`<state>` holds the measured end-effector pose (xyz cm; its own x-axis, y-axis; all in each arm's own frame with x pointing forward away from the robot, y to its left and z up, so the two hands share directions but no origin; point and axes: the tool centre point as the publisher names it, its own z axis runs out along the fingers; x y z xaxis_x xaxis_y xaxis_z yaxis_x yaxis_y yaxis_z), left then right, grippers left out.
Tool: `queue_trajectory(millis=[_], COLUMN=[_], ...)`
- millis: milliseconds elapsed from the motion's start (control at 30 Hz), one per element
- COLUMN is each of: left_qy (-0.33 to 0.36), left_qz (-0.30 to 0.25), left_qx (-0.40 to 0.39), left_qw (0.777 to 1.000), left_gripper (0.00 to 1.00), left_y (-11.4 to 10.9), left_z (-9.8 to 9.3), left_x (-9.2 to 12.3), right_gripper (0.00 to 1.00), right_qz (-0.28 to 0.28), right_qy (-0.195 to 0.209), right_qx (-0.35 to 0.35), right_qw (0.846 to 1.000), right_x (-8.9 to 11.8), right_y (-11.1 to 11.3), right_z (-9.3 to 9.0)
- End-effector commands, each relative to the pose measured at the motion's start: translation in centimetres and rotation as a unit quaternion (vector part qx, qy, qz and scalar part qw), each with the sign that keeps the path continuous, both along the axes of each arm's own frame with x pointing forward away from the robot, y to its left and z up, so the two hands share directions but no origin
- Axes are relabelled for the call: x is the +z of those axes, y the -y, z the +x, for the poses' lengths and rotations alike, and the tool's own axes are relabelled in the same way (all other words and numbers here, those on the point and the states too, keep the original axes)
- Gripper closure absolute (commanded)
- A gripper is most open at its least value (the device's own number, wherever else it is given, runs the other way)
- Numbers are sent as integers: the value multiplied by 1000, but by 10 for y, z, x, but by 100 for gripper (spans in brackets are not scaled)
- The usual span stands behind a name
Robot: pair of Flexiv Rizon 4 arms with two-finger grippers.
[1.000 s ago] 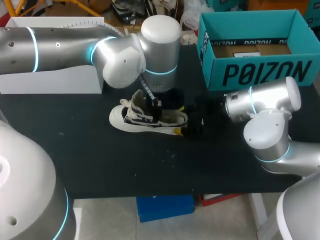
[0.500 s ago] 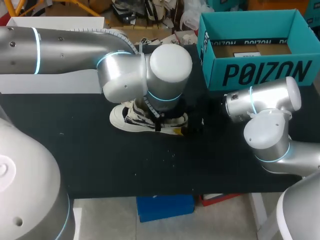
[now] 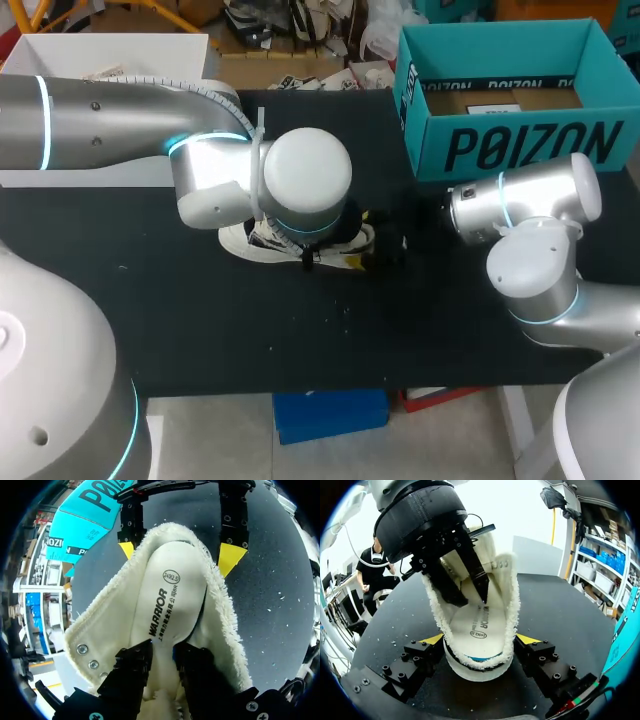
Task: Take the shoe out of the shoebox, open the shoe tongue, remove and reinsert the insole, then place the shoe into the shoebox
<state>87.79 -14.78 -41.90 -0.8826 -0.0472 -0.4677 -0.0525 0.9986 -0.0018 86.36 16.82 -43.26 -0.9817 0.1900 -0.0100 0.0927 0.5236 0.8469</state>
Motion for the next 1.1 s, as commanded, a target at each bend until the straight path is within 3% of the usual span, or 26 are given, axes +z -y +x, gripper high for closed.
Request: queue_trajectory(millis=[33,67,100,133,467,900,1100], left_qy=[-6,-9,-12,-17,-87,-170,-185], left_qz=[-4,-4,-3,-1,-27,-117,-130], left_qx=[-9,-11,-12,-14,-57,-144,-163], left_qw=[1000,1000,1000,1000,994,968,960], left_gripper=[75,82,97,100,100,100,100], left_y=[-5,-4,-3,-2,2,7,13], left_z=[15,15,14,14,6,-8,-15], left_x=[-21,-22,-23,-24,-15,26,40], right_gripper=[100,100,100,100,100,100,100], right_qz=[-2,-2,-2,-2,-2,-2,-2], right_qy=[-1,-1,-1,-1,-1,-1,-1], right_qx=[-1,-1,-1,-1,-1,-1,-1], right_qw=[1000,1000,1000,1000,1000,1000,1000], right_x=[-1,-1,-1,-1,-1,-1,-1], right_y=[1,1,1,1,1,1,1], right_z=[0,0,0,0,0,0,0])
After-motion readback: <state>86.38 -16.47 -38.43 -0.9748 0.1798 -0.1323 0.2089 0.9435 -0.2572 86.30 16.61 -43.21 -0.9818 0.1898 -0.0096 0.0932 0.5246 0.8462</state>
